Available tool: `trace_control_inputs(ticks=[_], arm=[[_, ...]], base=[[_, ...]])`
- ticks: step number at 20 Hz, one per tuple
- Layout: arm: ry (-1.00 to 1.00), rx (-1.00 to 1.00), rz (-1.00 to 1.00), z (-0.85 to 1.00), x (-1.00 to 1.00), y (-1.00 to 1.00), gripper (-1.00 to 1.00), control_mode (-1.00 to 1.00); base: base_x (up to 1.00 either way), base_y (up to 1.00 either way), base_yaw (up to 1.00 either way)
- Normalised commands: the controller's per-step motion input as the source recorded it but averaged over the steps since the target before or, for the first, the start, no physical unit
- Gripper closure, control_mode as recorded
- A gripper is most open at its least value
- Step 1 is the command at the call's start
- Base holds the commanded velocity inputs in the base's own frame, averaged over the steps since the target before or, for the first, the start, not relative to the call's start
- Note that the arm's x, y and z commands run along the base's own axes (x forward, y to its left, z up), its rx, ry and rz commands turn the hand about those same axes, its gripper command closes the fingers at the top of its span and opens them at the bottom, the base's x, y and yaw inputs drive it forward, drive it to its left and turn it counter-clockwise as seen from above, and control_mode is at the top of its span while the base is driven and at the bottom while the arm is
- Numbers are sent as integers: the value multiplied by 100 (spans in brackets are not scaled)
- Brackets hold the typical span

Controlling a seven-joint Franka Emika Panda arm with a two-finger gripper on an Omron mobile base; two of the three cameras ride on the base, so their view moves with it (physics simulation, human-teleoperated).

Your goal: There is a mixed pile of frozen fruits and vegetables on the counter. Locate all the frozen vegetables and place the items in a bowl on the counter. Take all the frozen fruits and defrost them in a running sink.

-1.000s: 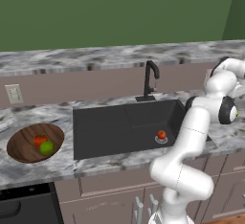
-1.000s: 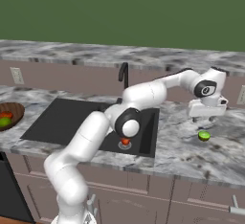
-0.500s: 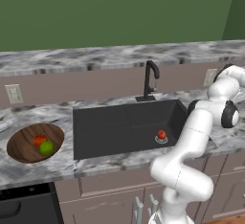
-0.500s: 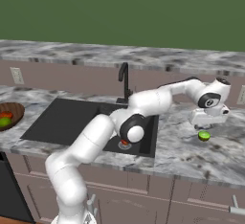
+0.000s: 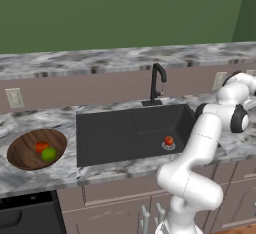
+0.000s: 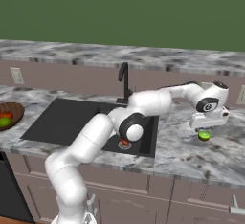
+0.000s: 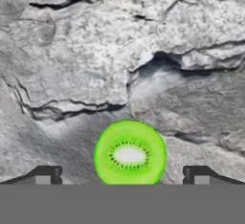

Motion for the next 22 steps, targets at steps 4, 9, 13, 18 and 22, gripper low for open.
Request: trace_control_inputs(ticks=[4, 9, 13, 18, 22], arm=[[27, -14, 0, -5, -6, 24, -100, -100], [18, -5, 1, -27, -3, 24, -100, -100], [3, 0, 0, -31, 0, -11, -100, -100], [0, 0, 4, -5, 15, -41, -100, -100], [0, 0, 7, 7, 12, -36, -100, -100]], base=[[0, 0, 0], [0, 0, 0], [0, 0, 0], [0, 0, 0], [0, 0, 0]])
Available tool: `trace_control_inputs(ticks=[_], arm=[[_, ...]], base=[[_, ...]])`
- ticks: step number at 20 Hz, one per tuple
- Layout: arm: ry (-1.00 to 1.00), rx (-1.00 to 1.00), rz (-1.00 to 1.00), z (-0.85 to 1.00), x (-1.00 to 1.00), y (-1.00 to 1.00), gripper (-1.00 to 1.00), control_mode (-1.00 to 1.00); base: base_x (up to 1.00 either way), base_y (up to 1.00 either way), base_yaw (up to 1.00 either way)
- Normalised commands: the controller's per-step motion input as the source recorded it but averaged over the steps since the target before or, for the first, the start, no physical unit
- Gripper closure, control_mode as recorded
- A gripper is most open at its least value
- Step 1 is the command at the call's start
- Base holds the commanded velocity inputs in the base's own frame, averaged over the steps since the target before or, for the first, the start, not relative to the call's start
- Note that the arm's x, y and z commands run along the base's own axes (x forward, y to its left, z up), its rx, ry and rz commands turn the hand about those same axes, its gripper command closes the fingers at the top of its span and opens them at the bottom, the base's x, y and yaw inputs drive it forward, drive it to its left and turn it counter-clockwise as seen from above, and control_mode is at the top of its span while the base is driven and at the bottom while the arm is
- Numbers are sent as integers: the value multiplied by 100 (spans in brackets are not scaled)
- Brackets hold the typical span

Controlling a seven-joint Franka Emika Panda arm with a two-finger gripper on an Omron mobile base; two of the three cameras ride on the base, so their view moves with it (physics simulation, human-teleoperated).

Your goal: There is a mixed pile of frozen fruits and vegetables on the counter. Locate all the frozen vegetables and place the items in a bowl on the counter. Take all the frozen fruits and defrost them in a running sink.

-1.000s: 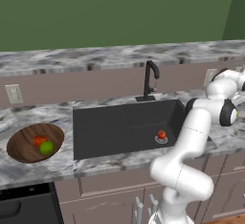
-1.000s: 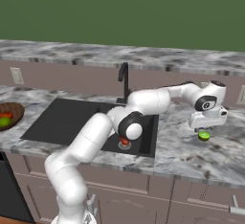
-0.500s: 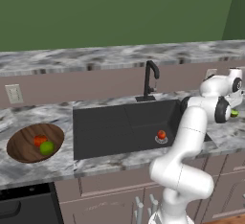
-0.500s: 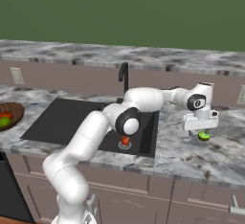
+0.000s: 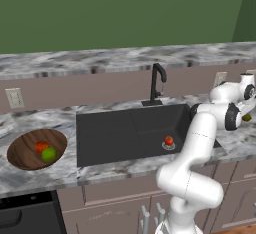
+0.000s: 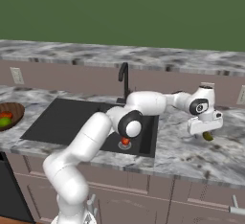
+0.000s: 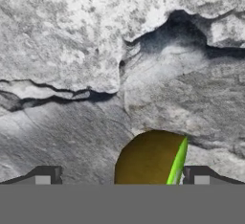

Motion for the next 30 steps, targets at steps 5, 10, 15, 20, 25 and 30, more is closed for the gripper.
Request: trace_control_inputs(ticks=[5, 10, 15, 20, 25, 30], arm=[[1, 0, 4, -1, 3, -31, -100, -100], [0, 0, 2, -4, 0, -8, 100, -100], [0, -1, 0, -9, 1, 32, 100, -100], [-1, 0, -8, -9, -14, 50, 100, -100], [-12, 0, 0, 59, -28, 87, 100, -100], [-4, -1, 12, 64, -11, 98, 100, -100]], base=[[0, 0, 0], [0, 0, 0], [0, 0, 0], [0, 0, 0], [0, 0, 0], [0, 0, 0]])
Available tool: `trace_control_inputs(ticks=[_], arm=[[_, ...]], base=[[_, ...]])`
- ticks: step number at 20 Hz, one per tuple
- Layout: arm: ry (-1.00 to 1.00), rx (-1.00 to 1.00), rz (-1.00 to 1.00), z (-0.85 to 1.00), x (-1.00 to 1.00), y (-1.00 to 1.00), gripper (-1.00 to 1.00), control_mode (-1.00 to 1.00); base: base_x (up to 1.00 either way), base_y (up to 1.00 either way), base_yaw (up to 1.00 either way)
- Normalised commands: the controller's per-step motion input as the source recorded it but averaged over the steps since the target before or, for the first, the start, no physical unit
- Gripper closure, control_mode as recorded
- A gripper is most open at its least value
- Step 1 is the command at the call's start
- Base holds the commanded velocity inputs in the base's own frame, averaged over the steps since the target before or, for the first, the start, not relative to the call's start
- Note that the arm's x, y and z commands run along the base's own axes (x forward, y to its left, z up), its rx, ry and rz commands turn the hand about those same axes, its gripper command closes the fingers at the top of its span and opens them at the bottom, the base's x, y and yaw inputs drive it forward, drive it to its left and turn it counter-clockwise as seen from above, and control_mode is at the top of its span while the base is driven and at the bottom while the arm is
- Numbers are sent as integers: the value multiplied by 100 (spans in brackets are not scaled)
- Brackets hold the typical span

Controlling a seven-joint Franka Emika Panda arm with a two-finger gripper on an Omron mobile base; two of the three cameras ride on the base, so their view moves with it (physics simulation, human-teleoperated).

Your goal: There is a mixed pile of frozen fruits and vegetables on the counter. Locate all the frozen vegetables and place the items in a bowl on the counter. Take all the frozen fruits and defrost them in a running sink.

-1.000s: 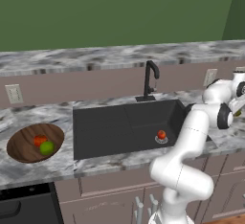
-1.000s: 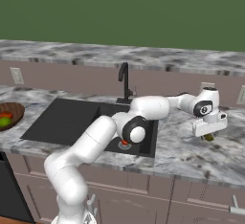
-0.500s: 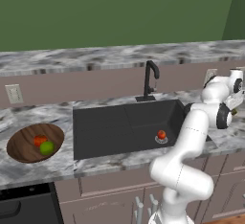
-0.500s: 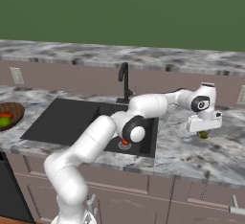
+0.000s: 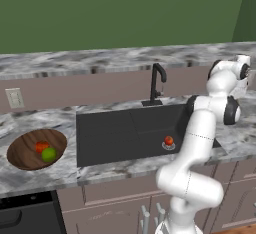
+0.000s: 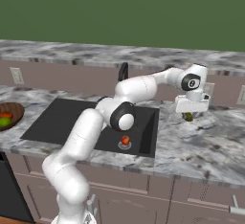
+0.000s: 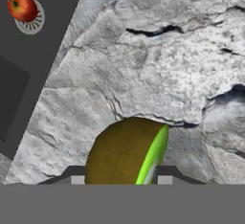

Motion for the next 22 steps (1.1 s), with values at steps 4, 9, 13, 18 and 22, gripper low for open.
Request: trace_control_inputs(ticks=[4, 9, 13, 18, 22], arm=[[0, -2, 17, 34, -26, 100, 100, -100], [0, -1, 17, 25, -31, 100, 100, -100], [0, -1, 17, 15, -28, 100, 100, -100], [0, 7, 19, -12, -18, 88, 100, -100], [0, 7, 17, -48, -2, 88, 100, -100]], base=[[0, 0, 0], [0, 0, 0], [0, 0, 0], [0, 0, 0], [0, 0, 0]])
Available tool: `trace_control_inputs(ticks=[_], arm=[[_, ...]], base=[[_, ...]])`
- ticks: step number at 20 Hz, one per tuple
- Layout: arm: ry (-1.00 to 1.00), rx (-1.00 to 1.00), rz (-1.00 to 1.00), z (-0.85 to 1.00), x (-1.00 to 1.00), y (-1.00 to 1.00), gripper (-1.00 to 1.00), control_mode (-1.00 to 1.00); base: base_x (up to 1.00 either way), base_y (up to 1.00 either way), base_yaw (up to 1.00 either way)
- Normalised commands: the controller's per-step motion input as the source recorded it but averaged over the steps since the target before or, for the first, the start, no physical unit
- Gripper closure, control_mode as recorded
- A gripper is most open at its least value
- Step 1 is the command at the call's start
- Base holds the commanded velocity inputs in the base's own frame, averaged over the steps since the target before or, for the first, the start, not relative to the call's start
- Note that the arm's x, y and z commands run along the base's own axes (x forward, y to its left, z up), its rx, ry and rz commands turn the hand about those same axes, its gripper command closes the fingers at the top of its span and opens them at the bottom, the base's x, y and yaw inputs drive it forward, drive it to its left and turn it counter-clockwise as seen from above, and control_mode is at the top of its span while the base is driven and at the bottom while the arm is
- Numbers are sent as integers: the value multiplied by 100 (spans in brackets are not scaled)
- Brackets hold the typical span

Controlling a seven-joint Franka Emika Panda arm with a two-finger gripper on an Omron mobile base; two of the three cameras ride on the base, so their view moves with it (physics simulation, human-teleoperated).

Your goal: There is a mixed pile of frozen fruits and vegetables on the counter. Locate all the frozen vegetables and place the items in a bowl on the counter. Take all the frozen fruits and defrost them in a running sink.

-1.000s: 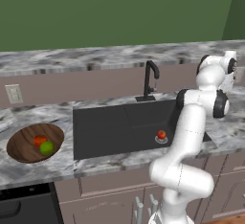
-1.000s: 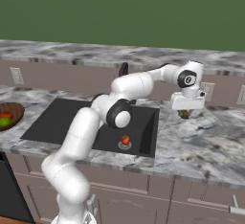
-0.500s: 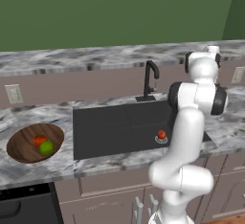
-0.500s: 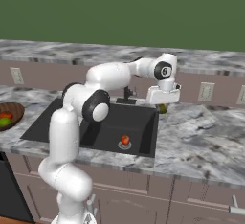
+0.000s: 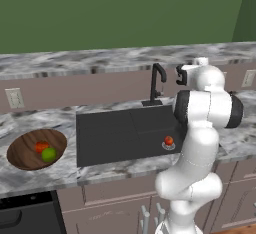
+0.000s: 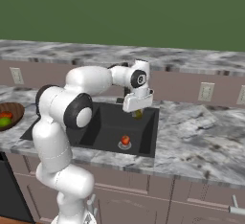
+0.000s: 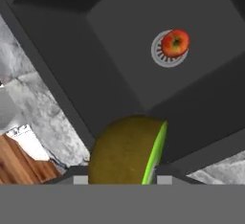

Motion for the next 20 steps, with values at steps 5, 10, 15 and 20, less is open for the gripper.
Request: trace_control_inputs(ticks=[5, 10, 15, 20], arm=[[0, 3, 11, -50, 26, 80, 100, -100], [0, 0, 4, -47, 41, 47, 100, -100], [0, 0, -1, -52, 37, 5, 100, -100], [-3, 2, -6, -63, 27, -2, 100, -100]], base=[[0, 0, 0], [0, 0, 0], [0, 0, 0], [0, 0, 0]])
